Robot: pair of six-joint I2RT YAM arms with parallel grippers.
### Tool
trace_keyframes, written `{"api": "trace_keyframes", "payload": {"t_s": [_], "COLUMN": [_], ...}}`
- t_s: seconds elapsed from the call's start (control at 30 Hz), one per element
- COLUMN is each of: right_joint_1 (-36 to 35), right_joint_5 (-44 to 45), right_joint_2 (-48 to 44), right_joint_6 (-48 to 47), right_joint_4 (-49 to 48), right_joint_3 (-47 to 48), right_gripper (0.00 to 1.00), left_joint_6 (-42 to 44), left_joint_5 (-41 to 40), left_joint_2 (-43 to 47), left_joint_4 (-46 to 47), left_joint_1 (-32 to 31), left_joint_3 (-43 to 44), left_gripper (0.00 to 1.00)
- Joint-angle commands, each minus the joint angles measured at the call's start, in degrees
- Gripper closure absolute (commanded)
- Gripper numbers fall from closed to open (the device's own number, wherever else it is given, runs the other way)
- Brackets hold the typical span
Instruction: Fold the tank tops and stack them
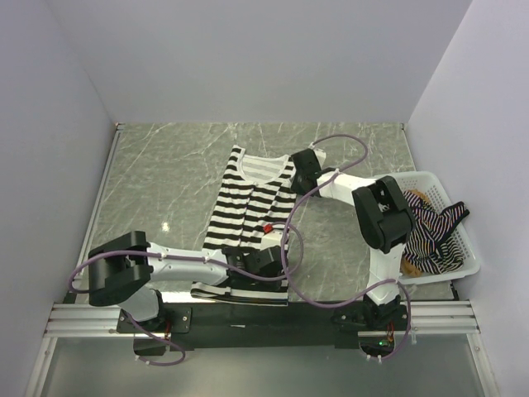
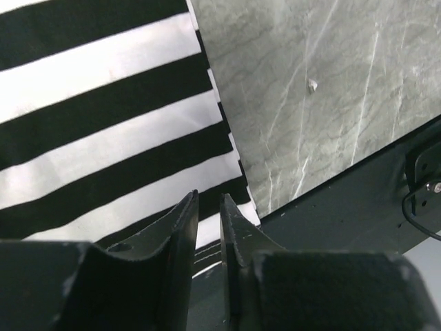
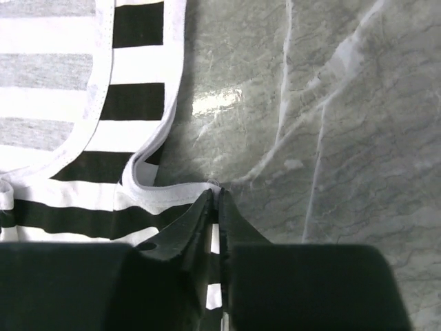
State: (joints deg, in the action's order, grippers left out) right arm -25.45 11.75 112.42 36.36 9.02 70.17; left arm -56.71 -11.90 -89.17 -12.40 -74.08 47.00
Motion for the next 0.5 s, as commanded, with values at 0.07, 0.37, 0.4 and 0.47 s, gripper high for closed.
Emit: {"api": "trace_keyframes", "payload": {"t_s": [0.07, 0.37, 0.4, 0.47], "right_joint_1": [0.4, 3.3, 3.56, 4.09], "right_joint_5": [4.95, 4.52, 4.08, 3.11], "right_joint_2": [-0.36, -5.37, -5.63, -6.07], "right_joint_6": [-0.5, -0.67, -0.68, -0.94], "right_joint_4": [5.14, 5.05, 4.96, 4.78], "right_joint_3": [-3.54, -7.15, -7.15, -7.33], "right_gripper": [0.98, 1.0, 1.0, 1.0], "left_joint_6": [-0.95, 0.72, 0.63, 0.81], "left_joint_5": [-1.02, -0.32, -0.4, -0.32], "left_joint_2": [2.59, -0.48, -1.01, -2.41], "left_joint_4": [0.01, -0.78, -1.04, -1.04], "left_joint_1": [-1.23, -5.28, -5.46, -6.16], "left_joint_3": [1.16, 4.5, 4.67, 5.73], "left_gripper": [0.73, 0.66, 0.67, 0.68]}}
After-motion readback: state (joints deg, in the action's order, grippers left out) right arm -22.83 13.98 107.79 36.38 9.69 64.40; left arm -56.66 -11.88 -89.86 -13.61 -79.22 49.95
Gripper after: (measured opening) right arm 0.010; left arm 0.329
